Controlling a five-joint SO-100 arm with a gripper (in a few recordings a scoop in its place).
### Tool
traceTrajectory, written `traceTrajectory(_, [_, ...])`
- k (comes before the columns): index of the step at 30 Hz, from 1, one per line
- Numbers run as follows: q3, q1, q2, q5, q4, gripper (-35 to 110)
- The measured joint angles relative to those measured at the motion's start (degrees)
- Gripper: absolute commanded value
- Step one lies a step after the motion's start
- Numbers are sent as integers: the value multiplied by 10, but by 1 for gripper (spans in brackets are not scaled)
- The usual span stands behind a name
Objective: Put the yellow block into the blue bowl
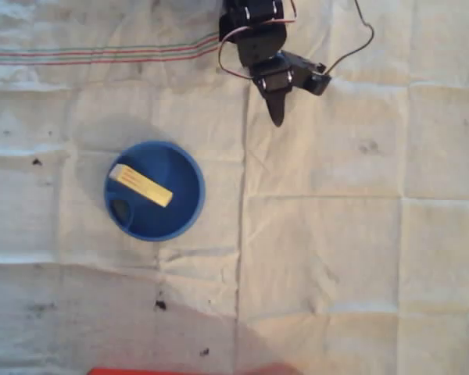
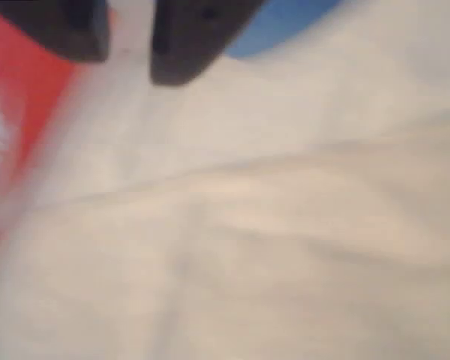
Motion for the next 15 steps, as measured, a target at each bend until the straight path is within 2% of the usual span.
traceTrajectory(8, [34,-67,0,0,0,0])
traceTrajectory(15, [35,-80,0,0,0,0])
